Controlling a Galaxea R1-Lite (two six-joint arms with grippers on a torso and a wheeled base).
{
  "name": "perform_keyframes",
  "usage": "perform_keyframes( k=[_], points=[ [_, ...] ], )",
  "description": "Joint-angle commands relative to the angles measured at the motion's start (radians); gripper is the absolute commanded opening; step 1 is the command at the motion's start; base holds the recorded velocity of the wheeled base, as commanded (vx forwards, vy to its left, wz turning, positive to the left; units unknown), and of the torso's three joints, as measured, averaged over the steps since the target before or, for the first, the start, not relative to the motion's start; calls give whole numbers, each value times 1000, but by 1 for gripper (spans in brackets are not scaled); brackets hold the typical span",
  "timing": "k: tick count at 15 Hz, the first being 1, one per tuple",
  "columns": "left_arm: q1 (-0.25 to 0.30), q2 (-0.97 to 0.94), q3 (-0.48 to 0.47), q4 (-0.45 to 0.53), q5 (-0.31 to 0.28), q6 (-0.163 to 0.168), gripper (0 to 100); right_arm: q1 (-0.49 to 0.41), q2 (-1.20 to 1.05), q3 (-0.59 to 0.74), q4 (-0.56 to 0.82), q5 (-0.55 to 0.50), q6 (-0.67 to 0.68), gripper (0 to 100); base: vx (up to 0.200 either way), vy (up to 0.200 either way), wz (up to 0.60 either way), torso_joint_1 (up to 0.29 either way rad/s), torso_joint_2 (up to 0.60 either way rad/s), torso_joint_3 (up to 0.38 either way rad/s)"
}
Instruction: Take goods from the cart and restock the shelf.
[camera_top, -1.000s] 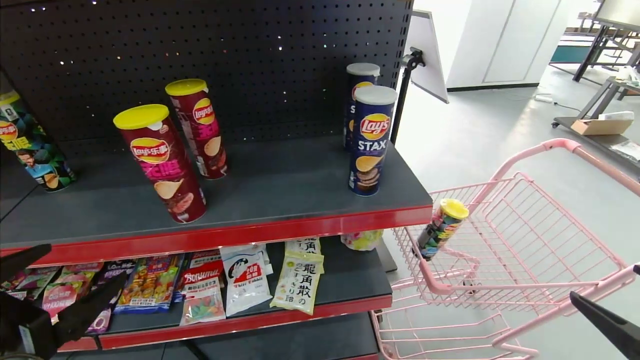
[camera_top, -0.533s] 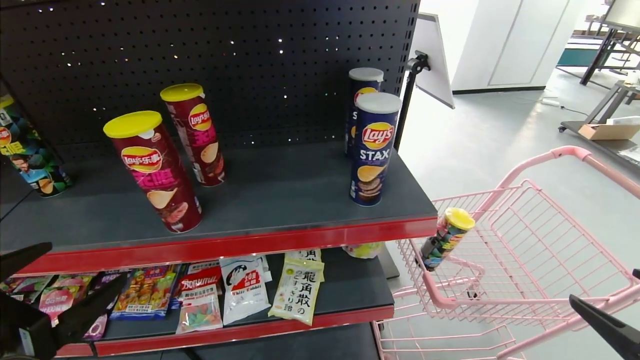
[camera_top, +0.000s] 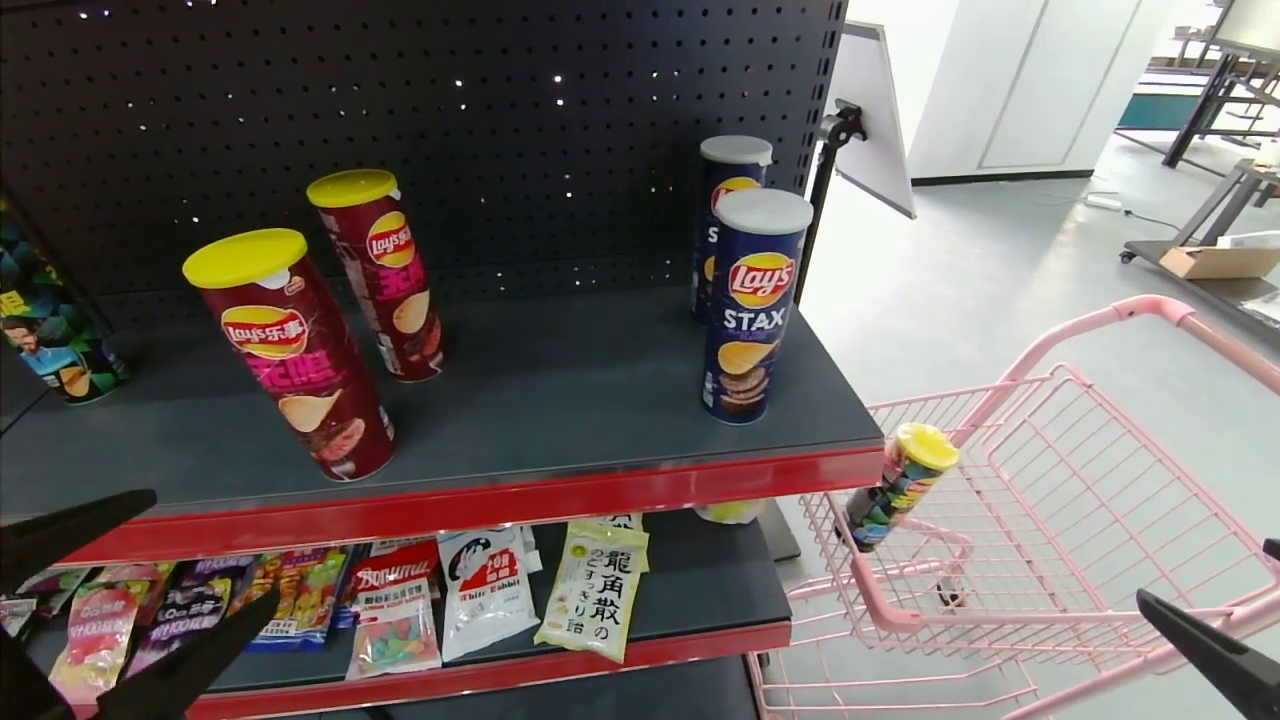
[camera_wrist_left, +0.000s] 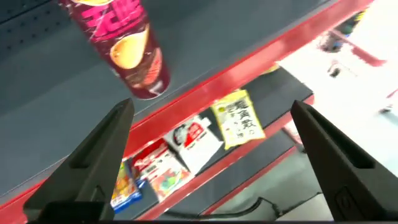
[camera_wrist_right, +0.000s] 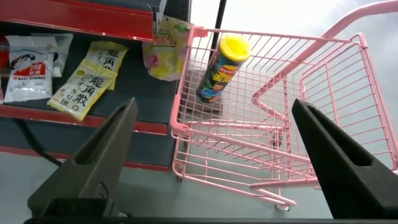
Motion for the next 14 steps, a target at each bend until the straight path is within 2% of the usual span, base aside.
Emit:
perform_keyframes(
  k=[1,2,4,10,14],
  points=[
    [0,-40,10,0,-14,0,100,1,7,6,0,0,0,100,0,0,0,0,0,0],
    [0,-43,18,0,-57,0,100,1,10,6,0,0,0,100,0,0,-600,-2,2,-2],
    [0,-43,24,0,-77,0,100,1,14,6,-1,0,0,100,0,0,-600,-2,5,2],
    [0,-43,29,0,-77,0,100,0,16,6,0,0,0,100,0,0,-600,6,3,1],
    [0,-49,30,-1,-75,0,100,-6,33,6,-6,-5,-2,100,0,0,0,0,0,0]
  ],
)
